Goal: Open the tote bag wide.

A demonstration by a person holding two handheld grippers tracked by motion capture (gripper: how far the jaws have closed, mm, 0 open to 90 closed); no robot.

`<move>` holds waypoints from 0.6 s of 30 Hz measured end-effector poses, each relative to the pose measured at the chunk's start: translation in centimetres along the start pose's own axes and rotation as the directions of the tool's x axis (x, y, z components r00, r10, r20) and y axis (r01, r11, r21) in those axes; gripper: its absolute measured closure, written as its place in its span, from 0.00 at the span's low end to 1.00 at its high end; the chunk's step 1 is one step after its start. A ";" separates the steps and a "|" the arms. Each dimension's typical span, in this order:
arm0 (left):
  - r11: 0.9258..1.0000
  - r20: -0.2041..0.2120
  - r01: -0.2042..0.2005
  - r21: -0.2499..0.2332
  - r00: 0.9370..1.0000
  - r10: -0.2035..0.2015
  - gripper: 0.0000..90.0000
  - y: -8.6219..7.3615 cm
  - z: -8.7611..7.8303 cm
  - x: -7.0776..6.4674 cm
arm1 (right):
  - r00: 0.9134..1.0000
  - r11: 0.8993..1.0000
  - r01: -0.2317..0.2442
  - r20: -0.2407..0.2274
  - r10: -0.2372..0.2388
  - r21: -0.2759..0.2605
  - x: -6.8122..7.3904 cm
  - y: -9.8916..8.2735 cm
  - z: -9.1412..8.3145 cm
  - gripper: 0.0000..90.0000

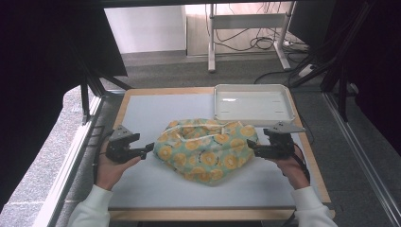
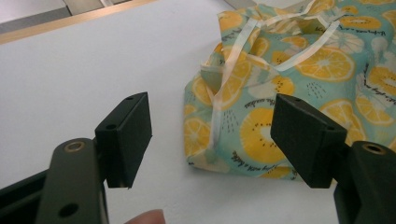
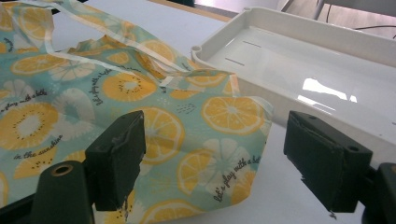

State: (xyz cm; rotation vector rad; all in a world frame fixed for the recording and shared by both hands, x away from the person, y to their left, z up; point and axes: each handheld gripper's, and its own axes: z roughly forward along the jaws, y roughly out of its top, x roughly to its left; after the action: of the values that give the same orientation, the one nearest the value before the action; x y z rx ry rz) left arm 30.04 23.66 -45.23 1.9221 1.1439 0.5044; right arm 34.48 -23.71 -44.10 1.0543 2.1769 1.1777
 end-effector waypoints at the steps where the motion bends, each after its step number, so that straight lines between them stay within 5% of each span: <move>1: 1.000 0.000 0.000 0.000 1.000 0.000 0.33 0.0 0.0 0.0 | 1.000 1.000 0.000 0.000 0.000 0.000 0.0 0.0 0.0 0.23; 18: 0.999 0.017 -0.019 0.026 1.000 0.019 0.33 1.9 1.9 -0.4 | 1.000 1.000 0.004 0.016 -0.005 0.010 0.0 -0.2 0.3 0.23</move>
State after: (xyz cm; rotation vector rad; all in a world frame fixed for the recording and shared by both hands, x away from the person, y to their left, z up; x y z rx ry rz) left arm 32.08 21.99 -44.79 1.9578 1.1279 0.4849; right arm 34.63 -23.65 -44.44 1.0587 2.1737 1.1539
